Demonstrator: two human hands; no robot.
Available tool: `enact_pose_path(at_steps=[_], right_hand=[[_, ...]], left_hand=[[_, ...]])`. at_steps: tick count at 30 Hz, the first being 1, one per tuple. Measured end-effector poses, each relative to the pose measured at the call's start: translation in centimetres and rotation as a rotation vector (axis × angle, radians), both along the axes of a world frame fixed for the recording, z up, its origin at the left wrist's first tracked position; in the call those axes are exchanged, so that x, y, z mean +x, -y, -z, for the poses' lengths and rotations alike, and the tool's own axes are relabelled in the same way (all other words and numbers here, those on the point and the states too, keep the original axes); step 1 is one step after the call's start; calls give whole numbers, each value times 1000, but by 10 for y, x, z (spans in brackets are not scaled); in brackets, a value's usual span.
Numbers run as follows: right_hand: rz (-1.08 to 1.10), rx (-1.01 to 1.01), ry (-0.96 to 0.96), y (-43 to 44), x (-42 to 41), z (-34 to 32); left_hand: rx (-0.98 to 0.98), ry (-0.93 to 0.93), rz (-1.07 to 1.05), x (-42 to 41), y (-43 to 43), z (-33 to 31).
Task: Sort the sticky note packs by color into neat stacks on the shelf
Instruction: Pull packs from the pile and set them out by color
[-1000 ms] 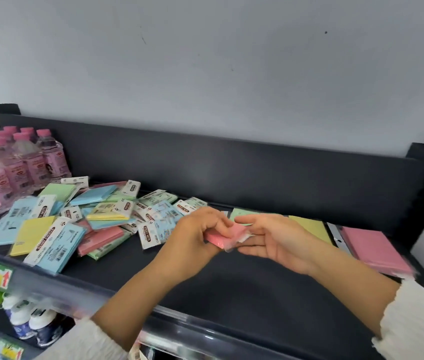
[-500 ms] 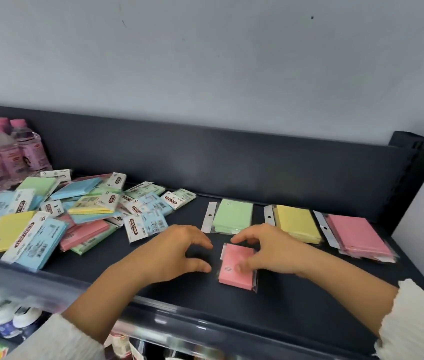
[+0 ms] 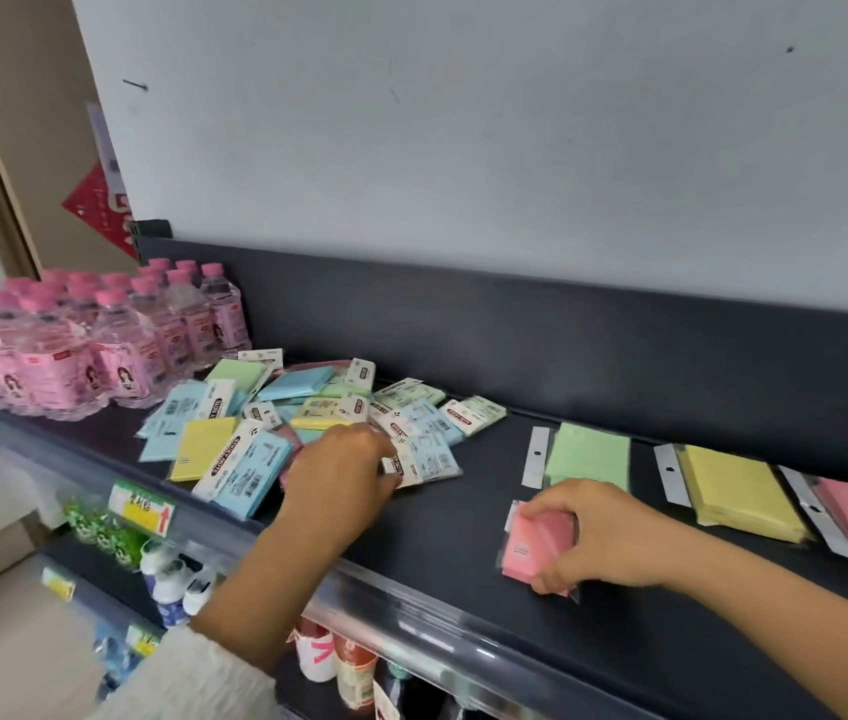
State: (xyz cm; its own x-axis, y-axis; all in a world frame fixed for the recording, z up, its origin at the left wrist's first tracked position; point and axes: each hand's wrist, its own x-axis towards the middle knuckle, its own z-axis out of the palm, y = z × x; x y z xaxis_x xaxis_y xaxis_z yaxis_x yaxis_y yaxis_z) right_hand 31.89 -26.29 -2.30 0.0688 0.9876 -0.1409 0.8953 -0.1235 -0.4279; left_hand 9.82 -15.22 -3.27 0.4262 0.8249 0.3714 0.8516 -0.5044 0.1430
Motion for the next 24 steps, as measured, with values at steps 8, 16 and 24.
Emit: enact_pose_path(at_steps=[8,16,24], right_hand=[[-85,7,54,2,-20,-13],[-84,35,-47,-2,-28,-16],[-6,110,-238,0,-25,-12]], left_hand=[[27,-428,-337,-33,-21,3],[119,-478,-275,-21,-24,8],[406,-135,46,-20,-9,20]])
